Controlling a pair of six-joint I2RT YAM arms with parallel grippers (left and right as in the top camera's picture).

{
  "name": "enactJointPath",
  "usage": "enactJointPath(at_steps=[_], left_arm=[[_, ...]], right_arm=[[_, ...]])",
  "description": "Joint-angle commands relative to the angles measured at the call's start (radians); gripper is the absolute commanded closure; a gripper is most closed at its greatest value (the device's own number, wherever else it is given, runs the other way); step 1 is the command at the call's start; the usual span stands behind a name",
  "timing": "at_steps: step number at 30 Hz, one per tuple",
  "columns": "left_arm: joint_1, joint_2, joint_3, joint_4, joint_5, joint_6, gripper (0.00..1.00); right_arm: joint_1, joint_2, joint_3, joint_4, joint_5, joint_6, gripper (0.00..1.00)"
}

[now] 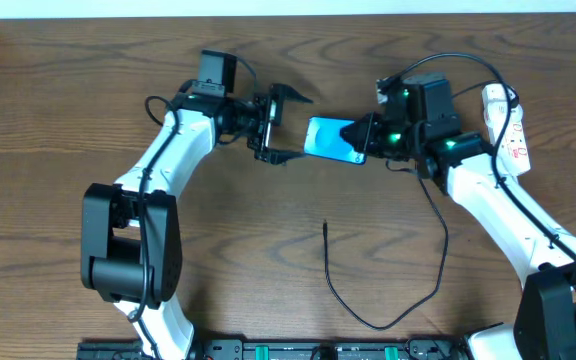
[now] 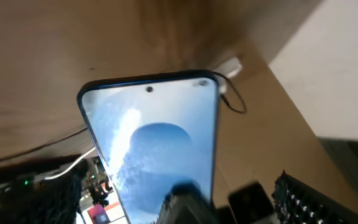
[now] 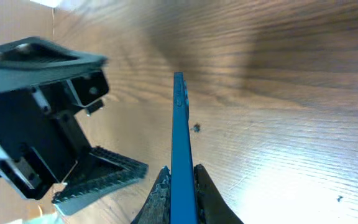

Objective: Plug charger to phone and switch on socket

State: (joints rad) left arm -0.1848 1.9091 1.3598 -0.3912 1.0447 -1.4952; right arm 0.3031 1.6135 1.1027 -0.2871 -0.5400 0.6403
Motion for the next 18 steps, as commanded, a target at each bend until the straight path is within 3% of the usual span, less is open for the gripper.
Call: enactJointPath(at_steps=[1, 4, 13, 18], left_arm=[[0.005, -0.023, 0.025, 0.047, 0.047, 0.025, 0.03], [0.005, -0.023, 0.025, 0.134, 0.046, 0.024, 0.03], [0.005, -0.023, 0.025, 0.373, -0.058, 0.025, 0.03], [0.005, -0.023, 0.025, 0.488, -0.101, 0.024, 0.02]], right_arm=[[-0.022, -0.003, 0.014, 0.015, -0.011, 0.085, 0.99], [-0.035, -0.003, 0.014, 0.040, -0.012, 0.191, 0.99], [-0.073, -0.003, 0.014, 0.164, -0.013, 0.690, 0.99], [-0.093, -0.003, 0.014, 0.255, -0.004, 0.822, 0.99]])
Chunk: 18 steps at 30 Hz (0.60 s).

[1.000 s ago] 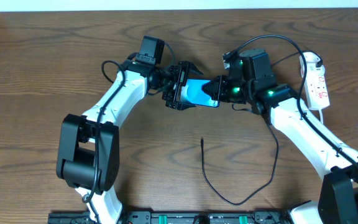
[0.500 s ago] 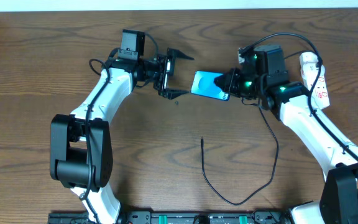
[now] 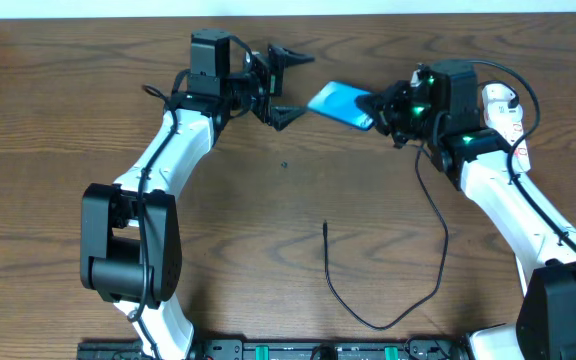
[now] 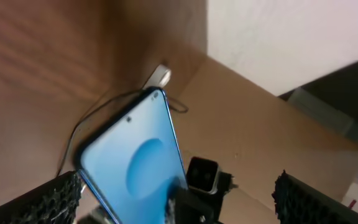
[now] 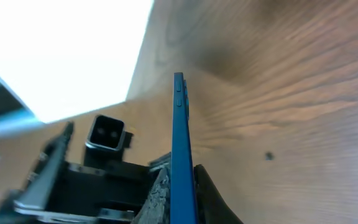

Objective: Plug charger to phone and switch on socket

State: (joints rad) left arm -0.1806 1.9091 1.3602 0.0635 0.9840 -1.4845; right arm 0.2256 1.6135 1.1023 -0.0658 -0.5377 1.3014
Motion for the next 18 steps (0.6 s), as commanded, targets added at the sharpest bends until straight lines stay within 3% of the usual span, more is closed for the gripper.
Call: enactJointPath(at_steps=[1, 10, 18], left_arm=[[0.001, -0.023, 0.024, 0.056, -0.040, 0.013, 0.03], [0.000, -0.023, 0.024, 0.134, -0.131, 0.013, 0.03], [-0.005, -0.022, 0.024, 0.156, -0.140, 0.014, 0.03]], right_arm=[[-0.019, -0.003, 0.014, 0.053, -0.006, 0.181, 0.99], [-0.014, -0.003, 0.014, 0.154, -0.023, 0.328, 0.99], [0.027, -0.003, 0.014, 0.213, -0.022, 0.375, 0.99]])
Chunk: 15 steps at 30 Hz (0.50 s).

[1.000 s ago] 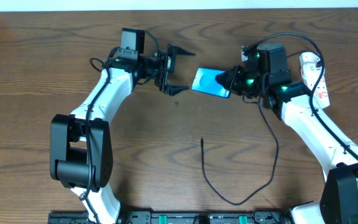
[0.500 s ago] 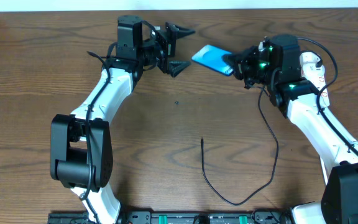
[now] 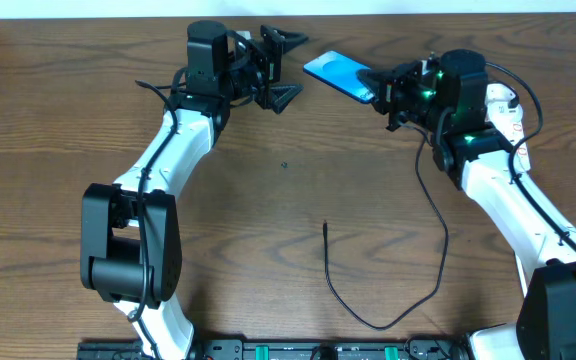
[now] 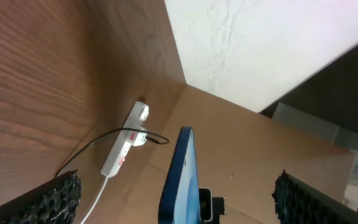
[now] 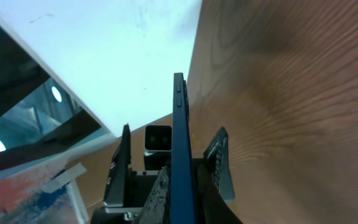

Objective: Plug charger to phone and switch on socket

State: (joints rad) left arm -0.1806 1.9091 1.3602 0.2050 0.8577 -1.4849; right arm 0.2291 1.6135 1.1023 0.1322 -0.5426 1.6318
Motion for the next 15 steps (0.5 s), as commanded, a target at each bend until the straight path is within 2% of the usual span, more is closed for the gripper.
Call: enactJointPath(at_steps=[1, 6, 15], left_arm=[[-0.007, -0.022, 0.024, 0.023, -0.014, 0.015, 0.03], [-0.024, -0.022, 0.024, 0.074, -0.014, 0.056, 0.02], [-0.062, -0.022, 0.024, 0.074, -0.014, 0.072, 0.02]], right_arm=[[0.030, -0.003, 0.014, 0.016, -0.017, 0.052, 0.99], [0.056, -0.003, 0.014, 0.031, -0.018, 0.059, 0.99], [0.061, -0.003, 0.014, 0.037, -0.017, 0.078, 0.99]])
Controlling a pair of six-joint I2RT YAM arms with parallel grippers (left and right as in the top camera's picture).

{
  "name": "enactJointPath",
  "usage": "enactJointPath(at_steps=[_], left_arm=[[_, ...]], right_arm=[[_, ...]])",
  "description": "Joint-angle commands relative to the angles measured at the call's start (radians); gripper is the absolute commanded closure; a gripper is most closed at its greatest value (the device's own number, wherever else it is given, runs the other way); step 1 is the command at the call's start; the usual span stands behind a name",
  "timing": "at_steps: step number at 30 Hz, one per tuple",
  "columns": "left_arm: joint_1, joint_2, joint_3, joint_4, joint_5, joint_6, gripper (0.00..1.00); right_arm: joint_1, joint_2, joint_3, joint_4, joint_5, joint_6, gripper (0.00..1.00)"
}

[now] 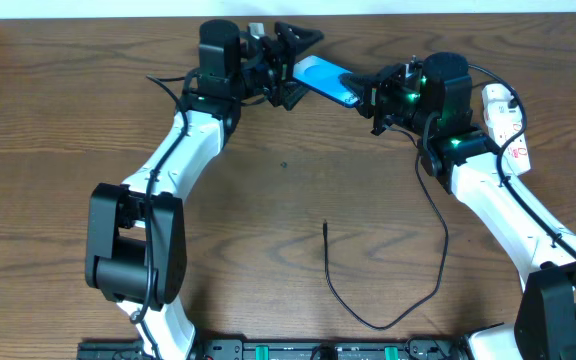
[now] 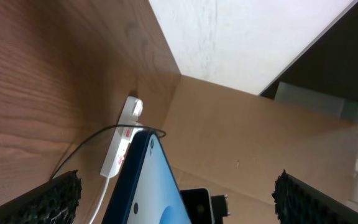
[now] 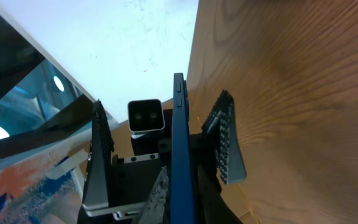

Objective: Plug charger to phone and switch on socket

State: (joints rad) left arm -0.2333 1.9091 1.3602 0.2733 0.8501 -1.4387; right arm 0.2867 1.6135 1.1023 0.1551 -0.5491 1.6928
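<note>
The blue phone (image 1: 325,79) is held off the table near the far edge, with my right gripper (image 1: 367,93) shut on its right end. In the right wrist view the phone (image 3: 179,124) shows edge-on. My left gripper (image 1: 297,67) is open, its fingers (image 3: 224,140) on either side of the phone's left end without touching it. The phone's screen (image 2: 157,186) fills the gap in the left wrist view. The black charger cable (image 1: 408,300) lies on the table, its free plug end (image 1: 326,227) pointing away from me. The white socket strip (image 1: 506,122) lies at the far right.
The wooden table (image 1: 88,150) ends at a white wall just behind the grippers. The cable loops from the front middle up toward the socket strip (image 2: 122,142) under my right arm.
The phone stood a short way right of my left gripper. Now its left end lies between that gripper's open fingers. Both grippers have come closer together.
My right gripper held the phone low over the table's middle, facing my open left gripper. Then both were higher and farther back, then near the table's far edge with a gap between them. Now the phone's end sits inside the open left gripper.
</note>
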Motion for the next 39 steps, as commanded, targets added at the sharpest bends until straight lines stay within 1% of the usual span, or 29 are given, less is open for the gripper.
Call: enactJointPath(at_steps=[1, 12, 25, 31, 33, 35, 38, 39], left_arm=[[-0.012, -0.022, 0.024, 0.006, -0.006, 0.026, 0.03], [-0.045, -0.022, 0.024, 0.006, -0.014, 0.025, 0.02], [-0.068, -0.022, 0.024, 0.006, -0.152, 0.025, 0.02], [-0.078, -0.022, 0.024, 0.006, -0.156, 0.024, 0.02], [-0.081, -0.022, 0.024, 0.006, -0.156, 0.024, 0.03], [-0.083, -0.022, 0.024, 0.006, -0.156, 0.024, 0.07], [-0.084, -0.022, 0.024, 0.005, -0.156, 0.025, 0.15], [-0.083, -0.022, 0.024, 0.005, -0.156, 0.025, 0.19]], right_arm=[[0.003, -0.003, 0.014, 0.013, -0.011, 0.016, 0.99], [0.003, -0.003, 0.014, 0.013, -0.003, 0.016, 0.99], [0.003, -0.003, 0.014, 0.013, 0.069, 0.016, 0.99], [0.003, -0.003, 0.014, 0.013, 0.068, 0.015, 0.99], [0.005, -0.003, 0.014, 0.013, 0.069, 0.015, 0.99], [0.010, -0.003, 0.014, 0.010, 0.074, 0.012, 0.99], [0.022, -0.003, 0.014, 0.010, 0.086, 0.012, 0.99], [0.023, -0.003, 0.014, 0.010, 0.091, 0.012, 0.99]])
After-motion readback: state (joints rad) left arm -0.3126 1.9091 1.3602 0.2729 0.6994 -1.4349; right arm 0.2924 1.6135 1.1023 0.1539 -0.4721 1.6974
